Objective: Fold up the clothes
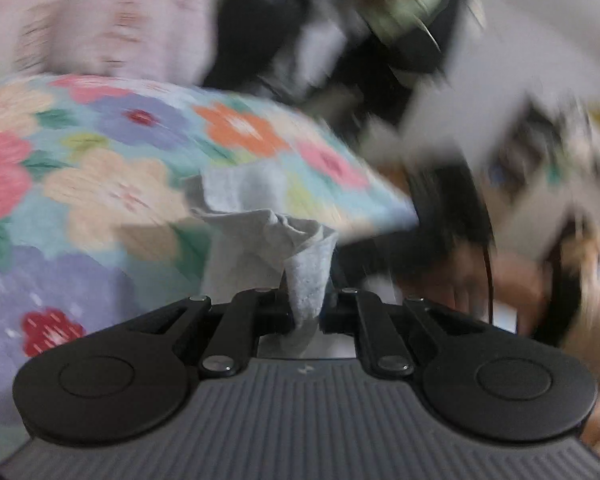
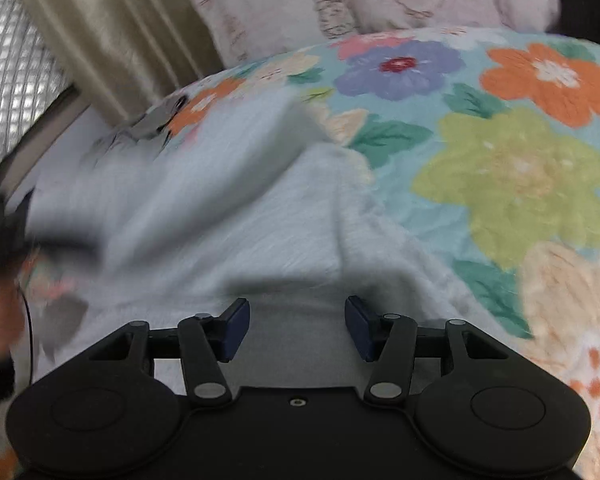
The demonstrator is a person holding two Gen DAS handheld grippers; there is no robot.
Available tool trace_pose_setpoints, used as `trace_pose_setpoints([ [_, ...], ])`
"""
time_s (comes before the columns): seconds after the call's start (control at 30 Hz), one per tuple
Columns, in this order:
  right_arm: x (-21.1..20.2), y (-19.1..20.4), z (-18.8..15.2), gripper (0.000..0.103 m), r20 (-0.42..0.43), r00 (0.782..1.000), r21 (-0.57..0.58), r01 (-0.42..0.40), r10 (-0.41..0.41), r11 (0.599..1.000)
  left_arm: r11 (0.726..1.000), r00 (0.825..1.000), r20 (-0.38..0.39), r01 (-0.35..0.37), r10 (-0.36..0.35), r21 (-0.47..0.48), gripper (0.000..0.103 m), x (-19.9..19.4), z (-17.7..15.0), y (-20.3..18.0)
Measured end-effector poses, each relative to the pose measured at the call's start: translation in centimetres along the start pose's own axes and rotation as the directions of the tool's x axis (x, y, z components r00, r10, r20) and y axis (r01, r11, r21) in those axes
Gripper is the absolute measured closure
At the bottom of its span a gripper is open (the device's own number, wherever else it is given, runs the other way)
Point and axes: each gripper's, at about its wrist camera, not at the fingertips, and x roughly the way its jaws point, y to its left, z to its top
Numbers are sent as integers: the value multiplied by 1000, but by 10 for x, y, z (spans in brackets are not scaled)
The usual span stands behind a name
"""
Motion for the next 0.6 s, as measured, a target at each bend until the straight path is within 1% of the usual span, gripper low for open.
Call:
trace_pose_setpoints([
  [0.03, -2, -3, 0, 47, -3, 1000, 9, 4, -4, 1000, 999, 998, -53, -27, 29, 32, 91, 7, -9, -6],
  [0.07, -3, -7, 1, 47, -6, 1000, 21, 0, 0, 1000, 996, 993, -105, -56, 62, 63, 91, 15, -17, -12],
  [0.13, -9, -19, 1, 47, -6, 1000, 85, -20, 20, 996, 994, 985, -140, -92, 100, 61, 90, 22, -30, -12],
  [0.17, -13, -28, 0, 47, 8, 999, 149, -31, 31, 988, 992, 981, -154, -110, 117, 58, 90, 25, -36, -11],
  [0.2, -18, -37, 0, 47, 25, 999, 220, -44, 39, 975, 993, 982, -147, -112, 117, 44, 90, 22, -38, -10],
  [0.23, -24, -47, -2, 47, 51, 997, 300, -65, 53, 952, 993, 984, -135, -111, 114, 29, 89, 19, -38, -8],
  [0.27, -30, -54, -4, 47, 77, 995, 358, -84, 60, 930, 994, 986, -124, -110, 111, 14, 86, 15, -39, -7],
  [0.3, -35, -54, -4, 46, 95, 994, 370, -87, 56, 925, 994, 987, -118, -108, 109, 12, 83, 13, -39, -8],
  [0.37, -46, -51, -3, 45, 123, 992, 358, -80, 38, 930, 995, 988, -121, -90, 94, 36, 65, 12, -40, -15],
  [0.43, -56, -36, 2, 45, 151, 988, 298, -84, 40, 951, 994, 988, -122, -80, 89, 73, 57, 11, -43, -25],
  [0.47, -59, -27, 4, 44, 160, 986, 256, -88, 48, 963, 993, 989, -123, -76, 87, 93, 55, 11, -45, -30],
  [0.53, -60, -7, 10, 44, 164, 985, 163, -90, 63, 982, 991, 988, -126, -77, 91, 114, 55, 10, -49, -36],
  [0.6, -55, 12, 13, 44, 144, 987, 68, -88, 77, 994, 991, 987, -129, -78, 92, 108, 55, 9, -51, -38],
])
